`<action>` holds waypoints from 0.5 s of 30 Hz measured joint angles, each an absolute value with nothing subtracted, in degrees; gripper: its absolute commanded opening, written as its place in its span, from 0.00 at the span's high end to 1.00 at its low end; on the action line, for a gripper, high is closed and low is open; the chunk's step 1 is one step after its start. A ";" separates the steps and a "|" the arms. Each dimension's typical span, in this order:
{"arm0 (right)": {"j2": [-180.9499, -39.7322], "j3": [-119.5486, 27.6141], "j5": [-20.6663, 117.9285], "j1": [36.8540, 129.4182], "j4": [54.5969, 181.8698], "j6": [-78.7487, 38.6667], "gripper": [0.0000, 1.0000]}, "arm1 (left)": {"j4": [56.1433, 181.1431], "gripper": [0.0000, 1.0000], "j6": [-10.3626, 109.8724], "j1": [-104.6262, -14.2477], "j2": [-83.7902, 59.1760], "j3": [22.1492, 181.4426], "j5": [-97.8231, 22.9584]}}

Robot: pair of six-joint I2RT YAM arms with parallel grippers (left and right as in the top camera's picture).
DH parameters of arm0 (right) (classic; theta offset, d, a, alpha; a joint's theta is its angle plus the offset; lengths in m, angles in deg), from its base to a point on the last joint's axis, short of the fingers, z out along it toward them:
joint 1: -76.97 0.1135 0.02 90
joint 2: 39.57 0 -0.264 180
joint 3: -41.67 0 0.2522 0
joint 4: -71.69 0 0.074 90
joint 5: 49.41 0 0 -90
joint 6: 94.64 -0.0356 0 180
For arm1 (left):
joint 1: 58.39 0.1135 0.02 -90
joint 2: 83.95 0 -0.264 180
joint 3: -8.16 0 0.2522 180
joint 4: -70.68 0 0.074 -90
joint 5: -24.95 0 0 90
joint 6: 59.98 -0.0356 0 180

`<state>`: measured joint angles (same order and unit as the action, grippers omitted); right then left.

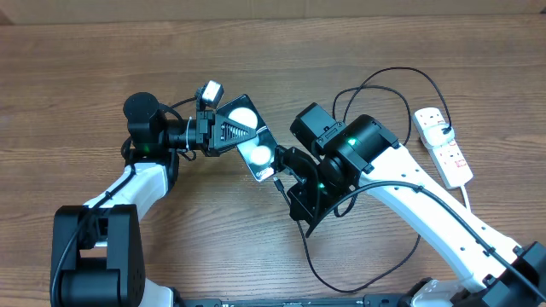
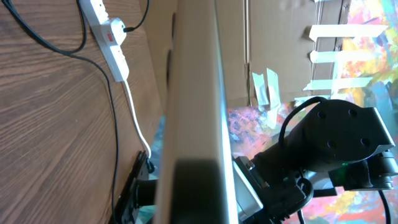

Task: Plug charger to phone and switch on socket

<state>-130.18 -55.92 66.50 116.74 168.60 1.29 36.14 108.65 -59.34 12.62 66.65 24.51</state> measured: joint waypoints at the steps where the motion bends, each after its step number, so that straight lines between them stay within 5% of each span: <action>1: -130.18 -55.92 66.48 116.74 168.60 1.27 0.96 | 36.17 0.96 108.30 -59.34 12.62 66.65 24.51; 15: -130.18 -55.92 66.08 116.74 168.34 1.27 0.96 | 36.19 0.96 107.36 -59.34 12.62 66.65 24.51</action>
